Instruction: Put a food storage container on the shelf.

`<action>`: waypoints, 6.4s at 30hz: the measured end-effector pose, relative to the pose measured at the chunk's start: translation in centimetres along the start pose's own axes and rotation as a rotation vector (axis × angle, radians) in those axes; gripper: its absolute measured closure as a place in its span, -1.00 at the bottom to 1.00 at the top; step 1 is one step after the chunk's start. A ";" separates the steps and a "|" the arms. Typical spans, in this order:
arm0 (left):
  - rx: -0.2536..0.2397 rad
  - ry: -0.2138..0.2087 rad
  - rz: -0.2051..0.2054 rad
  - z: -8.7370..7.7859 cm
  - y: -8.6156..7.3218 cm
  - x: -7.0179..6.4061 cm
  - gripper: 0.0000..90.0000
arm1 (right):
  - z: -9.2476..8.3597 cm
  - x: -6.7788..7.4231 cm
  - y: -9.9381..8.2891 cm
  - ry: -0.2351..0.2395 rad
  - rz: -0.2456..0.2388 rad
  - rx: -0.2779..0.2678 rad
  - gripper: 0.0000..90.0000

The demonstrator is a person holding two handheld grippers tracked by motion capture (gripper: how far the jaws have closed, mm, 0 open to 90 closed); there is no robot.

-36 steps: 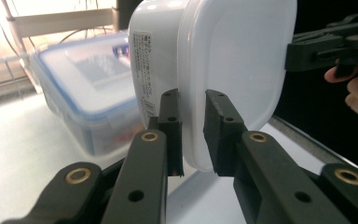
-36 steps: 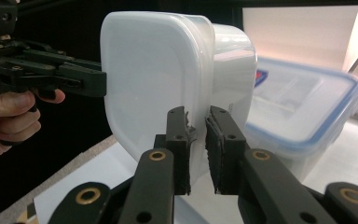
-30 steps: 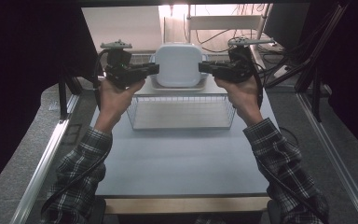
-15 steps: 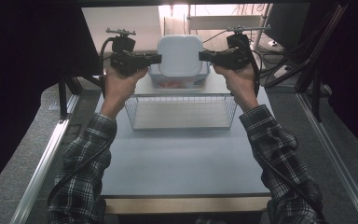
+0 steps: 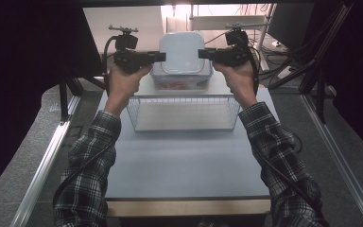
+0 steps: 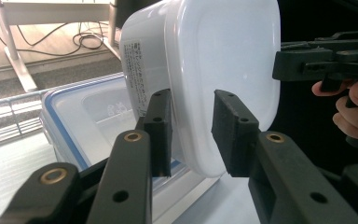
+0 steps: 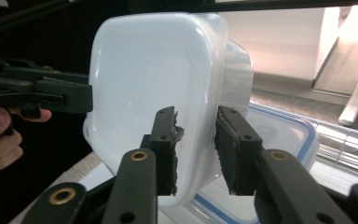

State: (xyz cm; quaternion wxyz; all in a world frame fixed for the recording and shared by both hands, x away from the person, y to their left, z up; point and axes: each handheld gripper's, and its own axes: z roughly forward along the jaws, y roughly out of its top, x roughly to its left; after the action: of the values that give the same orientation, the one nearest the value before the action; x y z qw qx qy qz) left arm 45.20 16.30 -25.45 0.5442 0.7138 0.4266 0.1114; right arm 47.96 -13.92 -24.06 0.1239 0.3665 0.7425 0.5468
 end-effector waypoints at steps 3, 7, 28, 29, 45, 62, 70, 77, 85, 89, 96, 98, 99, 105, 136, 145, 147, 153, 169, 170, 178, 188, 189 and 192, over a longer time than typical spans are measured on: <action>-0.009 -0.011 -0.018 0.4 0.0 0.5 0.43 | 0.4 -0.1 0.0 -0.008 -0.003 0.008 0.47; -0.010 -0.034 -0.042 0.8 0.1 1.2 0.43 | 0.8 -0.4 0.1 -0.003 0.015 0.016 0.42; 0.007 -0.026 -0.061 2.2 1.1 1.6 0.09 | 1.7 -0.9 0.8 -0.032 0.043 0.034 0.26; 0.005 -0.019 -0.053 2.1 1.0 1.4 0.08 | 1.7 -0.9 0.8 -0.032 0.041 0.035 0.26; 0.014 -0.046 -0.107 2.5 1.4 2.4 -0.11 | 1.4 -0.3 0.9 0.002 0.059 0.044 0.20; -0.055 0.084 0.037 -0.1 2.2 1.4 0.13 | 0.3 -0.8 0.6 0.003 0.013 0.002 0.32; -0.043 0.113 0.087 -1.1 0.1 1.1 0.55 | -0.1 -1.1 -0.4 -0.009 -0.018 -0.001 0.50; -0.021 0.103 0.161 -1.2 -2.7 0.1 0.13 | -0.9 -1.0 -2.2 -0.016 -0.070 0.007 0.34; -0.013 0.076 0.209 -1.2 -5.9 -0.7 -0.36 | -1.7 -0.9 -4.9 0.009 -0.090 0.025 0.07; -0.002 0.056 0.215 -1.2 -7.0 -0.9 -0.51 | -1.7 -0.6 -6.1 0.021 -0.112 0.039 -0.06; 0.011 0.039 0.223 -1.3 -8.9 -1.4 -0.70 | -2.1 0.2 -7.8 0.031 -0.150 0.062 -0.24; 0.015 0.035 0.231 -1.3 -9.3 -1.6 -0.73 | -2.2 0.4 -8.2 0.034 -0.159 0.068 -0.28; 0.023 0.036 0.238 -1.2 -9.7 -1.7 -0.74 | -2.3 0.4 -8.3 0.035 -0.161 0.069 -0.30; 0.042 0.006 0.250 -1.1 -11.0 -2.2 -0.81 | -2.5 0.7 -9.6 0.038 -0.177 0.085 -0.41; 0.124 0.048 0.275 0.2 -20.3 -2.5 -0.93 | -1.8 1.2 -17.0 0.067 -0.226 0.153 -0.86; 0.152 0.062 0.265 0.6 -22.9 -2.0 -0.94 | -1.7 0.8 -19.7 0.063 -0.256 0.169 -0.94; 0.156 0.062 0.264 0.7 -23.3 -2.0 -0.95 | -1.9 0.8 -20.2 0.076 -0.246 0.176 -0.96; 0.151 0.077 0.271 0.3 -24.4 -2.2 -0.96 | -2.6 0.7 -21.7 0.075 -0.243 0.188 -0.98; 0.152 0.106 0.256 -1.4 -26.7 -2.2 -0.97 | -5.3 -0.3 -24.2 0.007 -0.190 0.173 -0.98; 0.153 0.108 0.255 -1.4 -26.9 -2.1 -0.97 | -5.5 -0.4 -24.4 -0.001 -0.188 0.175 -0.98; 0.158 0.141 0.239 -2.6 -28.6 -1.2 -0.99 | -6.5 -1.2 -25.8 -0.050 -0.178 0.184 -0.98; 0.165 0.197 0.241 -3.5 -30.3 -0.3 -1.00 | -7.4 -2.0 -27.8 -0.097 -0.159 0.203 -0.98; 0.162 0.198 0.237 -3.6 -30.5 -0.1 -1.00 | -7.4 -2.1 -27.9 -0.098 -0.159 0.203 -0.99; 0.169 0.206 0.236 -3.6 -31.0 0.2 -1.00 | -7.5 -2.3 -28.5 -0.107 -0.156 0.213 -0.99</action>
State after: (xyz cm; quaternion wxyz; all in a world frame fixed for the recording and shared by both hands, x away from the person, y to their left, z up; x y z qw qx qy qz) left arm 27.98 20.24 -51.15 0.4190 0.7869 0.4012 0.2107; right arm 33.54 -24.69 -47.51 0.1657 0.3473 0.8149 0.4335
